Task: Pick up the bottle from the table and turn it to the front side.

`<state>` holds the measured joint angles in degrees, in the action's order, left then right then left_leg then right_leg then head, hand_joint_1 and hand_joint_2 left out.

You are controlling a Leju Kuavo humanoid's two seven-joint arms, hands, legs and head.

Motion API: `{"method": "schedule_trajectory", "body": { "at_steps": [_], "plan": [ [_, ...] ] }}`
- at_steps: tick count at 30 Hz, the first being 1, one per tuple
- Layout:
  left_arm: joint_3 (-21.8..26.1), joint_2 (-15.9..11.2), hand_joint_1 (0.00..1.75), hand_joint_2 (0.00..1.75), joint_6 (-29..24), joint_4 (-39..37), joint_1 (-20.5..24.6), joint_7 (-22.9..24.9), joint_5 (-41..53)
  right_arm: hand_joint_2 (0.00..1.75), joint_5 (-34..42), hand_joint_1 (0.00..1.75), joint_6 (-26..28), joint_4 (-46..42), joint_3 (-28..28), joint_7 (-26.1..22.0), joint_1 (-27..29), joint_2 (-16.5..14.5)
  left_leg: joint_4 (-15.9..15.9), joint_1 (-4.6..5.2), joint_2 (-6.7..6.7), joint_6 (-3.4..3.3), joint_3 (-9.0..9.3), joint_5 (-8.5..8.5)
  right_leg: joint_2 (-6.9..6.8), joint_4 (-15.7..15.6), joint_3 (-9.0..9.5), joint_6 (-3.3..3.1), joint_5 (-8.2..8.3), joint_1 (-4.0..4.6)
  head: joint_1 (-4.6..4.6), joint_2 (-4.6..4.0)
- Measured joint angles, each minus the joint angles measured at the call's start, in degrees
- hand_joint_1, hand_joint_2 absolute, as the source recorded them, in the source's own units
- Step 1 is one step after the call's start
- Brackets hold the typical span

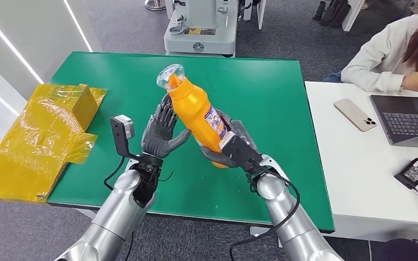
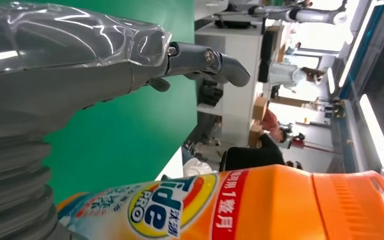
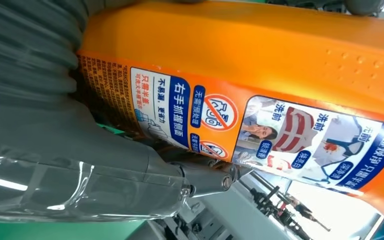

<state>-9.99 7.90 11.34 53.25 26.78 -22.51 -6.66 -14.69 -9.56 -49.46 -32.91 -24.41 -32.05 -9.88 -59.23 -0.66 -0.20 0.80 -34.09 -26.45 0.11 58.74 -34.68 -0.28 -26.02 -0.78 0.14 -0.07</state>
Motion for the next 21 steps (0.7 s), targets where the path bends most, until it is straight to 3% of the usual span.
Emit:
{"method": "schedule_trajectory", "body": {
  "at_steps": [13, 21],
  "plan": [
    [-0.02, -2.74, 0.0, 1.75, 4.41, -0.09, 0.21, -0.1, -1.27, 1.75, -1.62, 1.75, 2.24, 2.98, 2.85, -0.9, -0.31, 1.98, -0.01, 0.01, 0.0, 0.0, 0.0, 0.0, 0.01, 0.0, -0.02, 0.0, 0.0, 0.0, 0.0, 0.0],
    [-0.9, -2.01, 0.0, 1.75, 6.99, -1.53, 1.74, -0.51, -2.55, 1.75, -4.03, 1.74, 3.09, 5.23, 3.54, -1.41, -0.25, 2.31, -0.01, 0.0, 0.0, 0.0, -0.01, 0.0, 0.0, 0.0, -0.03, 0.0, 0.0, 0.0, 0.0, 0.0]
  ]
}}
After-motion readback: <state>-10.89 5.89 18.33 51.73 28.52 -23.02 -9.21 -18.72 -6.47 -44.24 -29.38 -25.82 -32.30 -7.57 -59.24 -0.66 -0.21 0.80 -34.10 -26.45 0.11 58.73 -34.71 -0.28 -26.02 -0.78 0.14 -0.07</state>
